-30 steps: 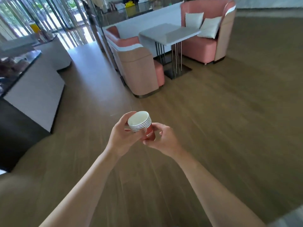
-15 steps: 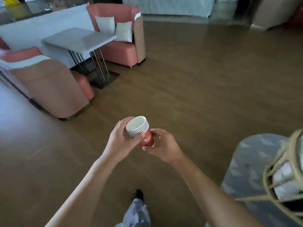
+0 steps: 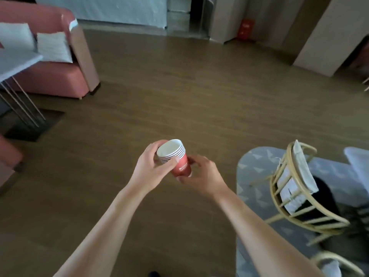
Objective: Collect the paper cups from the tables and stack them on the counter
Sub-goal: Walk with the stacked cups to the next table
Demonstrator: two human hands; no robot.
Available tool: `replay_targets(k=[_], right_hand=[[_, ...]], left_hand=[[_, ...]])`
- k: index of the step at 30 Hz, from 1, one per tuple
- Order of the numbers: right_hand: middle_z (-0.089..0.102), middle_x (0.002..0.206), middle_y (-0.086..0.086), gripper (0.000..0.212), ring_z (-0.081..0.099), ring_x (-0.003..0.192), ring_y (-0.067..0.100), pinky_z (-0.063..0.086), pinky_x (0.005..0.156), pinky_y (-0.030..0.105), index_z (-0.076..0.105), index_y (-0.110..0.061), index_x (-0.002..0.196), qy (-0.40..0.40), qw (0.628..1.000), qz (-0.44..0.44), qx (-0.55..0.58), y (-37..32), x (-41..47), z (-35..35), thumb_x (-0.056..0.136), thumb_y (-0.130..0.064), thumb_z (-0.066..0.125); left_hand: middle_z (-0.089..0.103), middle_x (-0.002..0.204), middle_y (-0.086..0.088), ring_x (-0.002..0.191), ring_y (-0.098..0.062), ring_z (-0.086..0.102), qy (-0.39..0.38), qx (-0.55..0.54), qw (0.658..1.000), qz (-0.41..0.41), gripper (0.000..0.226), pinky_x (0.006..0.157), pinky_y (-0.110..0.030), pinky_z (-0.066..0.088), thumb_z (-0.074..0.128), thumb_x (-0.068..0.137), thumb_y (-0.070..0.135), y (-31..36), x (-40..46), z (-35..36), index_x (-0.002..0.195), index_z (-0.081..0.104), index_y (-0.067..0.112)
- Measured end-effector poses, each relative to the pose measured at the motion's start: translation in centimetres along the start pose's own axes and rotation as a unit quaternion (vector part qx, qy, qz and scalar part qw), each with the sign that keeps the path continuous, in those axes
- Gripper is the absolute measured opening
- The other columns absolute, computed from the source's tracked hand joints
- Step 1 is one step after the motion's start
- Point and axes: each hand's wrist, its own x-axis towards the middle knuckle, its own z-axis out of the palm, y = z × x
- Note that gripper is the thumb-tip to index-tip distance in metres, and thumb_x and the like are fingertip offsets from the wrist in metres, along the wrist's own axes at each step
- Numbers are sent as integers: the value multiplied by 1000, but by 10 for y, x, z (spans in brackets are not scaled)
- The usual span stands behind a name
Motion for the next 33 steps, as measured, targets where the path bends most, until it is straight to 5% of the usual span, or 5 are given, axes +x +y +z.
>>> replay_targets(k=[3,10,18,28,33], right_hand=[[61,106,-40,56,57,101,-17,39,78,-1,58,-73,102,23,1000,8,-15,2,13,-8,59,-47,82],[67,101,-27,67,55,102,-17,36,80,-2,66,-45,121,44,996,60,-37,50,38,-29,57,-50,86],[65,100,-27,63,54,99,-22,36,78,-4,71,-42,119,71,994,84,-8,115,100,-84,59,-41,88],[66,100,-26,64,60,102,-7,40,83,7,71,-39,122,65,997,41,32,208,227,-206,62,-38,94],[72,110,-18,65,64,107,3,50,94,25,71,-36,125,58,996,22,61,247,267,-248,64,-38,93]], left_hand=[[68,127,21,116,-7,69,-19,-23,1000,3,45,96,-33,58,77,83,52,-8,21,6,126,65,47],[70,128,18,117,-6,69,-82,-47,995,-15,47,97,-34,58,79,84,52,-27,73,47,129,66,43],[68,130,21,118,-4,68,-119,-22,993,-5,52,89,-21,55,79,84,53,-18,161,117,133,64,42],[69,129,18,116,-8,69,-95,22,995,-3,51,92,-24,54,80,88,47,33,300,231,136,64,39],[69,131,15,117,-11,70,-94,45,995,-3,48,94,-27,56,81,92,38,45,353,280,138,64,37]])
